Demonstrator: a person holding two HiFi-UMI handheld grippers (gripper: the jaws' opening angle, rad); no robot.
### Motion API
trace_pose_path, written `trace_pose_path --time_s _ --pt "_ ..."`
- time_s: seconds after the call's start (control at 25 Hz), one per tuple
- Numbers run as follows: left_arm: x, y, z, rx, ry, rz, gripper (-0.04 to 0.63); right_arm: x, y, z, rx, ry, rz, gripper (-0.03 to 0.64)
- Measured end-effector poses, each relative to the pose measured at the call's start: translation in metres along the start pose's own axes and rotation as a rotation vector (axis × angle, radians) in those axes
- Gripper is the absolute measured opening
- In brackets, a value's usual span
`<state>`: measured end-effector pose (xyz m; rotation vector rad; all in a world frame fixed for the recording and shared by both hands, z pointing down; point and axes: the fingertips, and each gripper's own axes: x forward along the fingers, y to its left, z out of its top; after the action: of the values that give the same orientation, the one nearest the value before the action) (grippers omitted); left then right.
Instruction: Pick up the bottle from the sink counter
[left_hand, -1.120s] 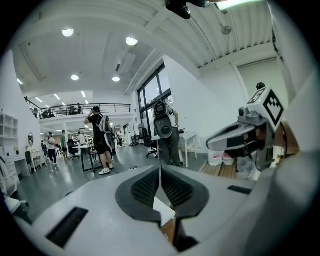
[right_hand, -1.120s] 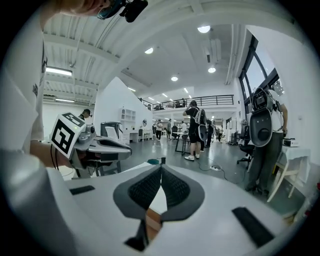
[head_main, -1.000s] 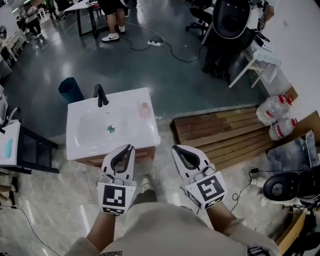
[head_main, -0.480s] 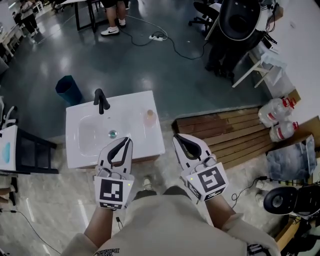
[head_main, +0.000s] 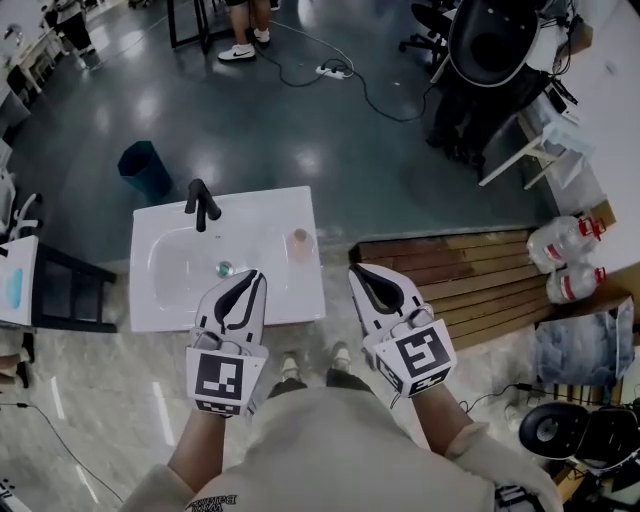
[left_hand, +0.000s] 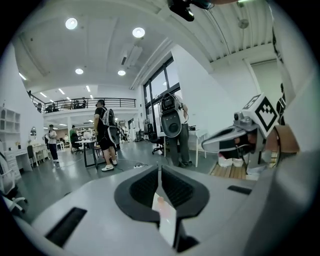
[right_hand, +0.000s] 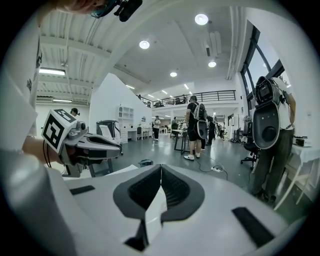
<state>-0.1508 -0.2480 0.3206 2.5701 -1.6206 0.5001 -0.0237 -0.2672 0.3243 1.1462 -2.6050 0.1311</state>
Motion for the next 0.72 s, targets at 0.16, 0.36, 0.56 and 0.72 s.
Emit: trace_pose_path --time_s 0.16,0.36,0.56,0.72 --pt "0.022 -0.002 -0.001 -0.021 0.002 -0.024 0.039 0.013 -0.018 -0.008 0.008 0.01 0.009 -0.003" --pt "0.057 -0.001 -0.009 0.027 0.038 -0.052 0.191 0.036 -0.038 -0.02 0.064 0.027 0.041 -0.003" --pt "0.097 -0.001 -0.023 0.055 0.037 -0.091 0.285 0.067 -0.05 -0.033 0.111 0.043 0.08 -0.003" --pt "0.13 -0.002 -0.047 0.054 0.053 -0.134 0.322 0.092 -0.054 -0.046 0.121 0.06 0.101 -0.003"
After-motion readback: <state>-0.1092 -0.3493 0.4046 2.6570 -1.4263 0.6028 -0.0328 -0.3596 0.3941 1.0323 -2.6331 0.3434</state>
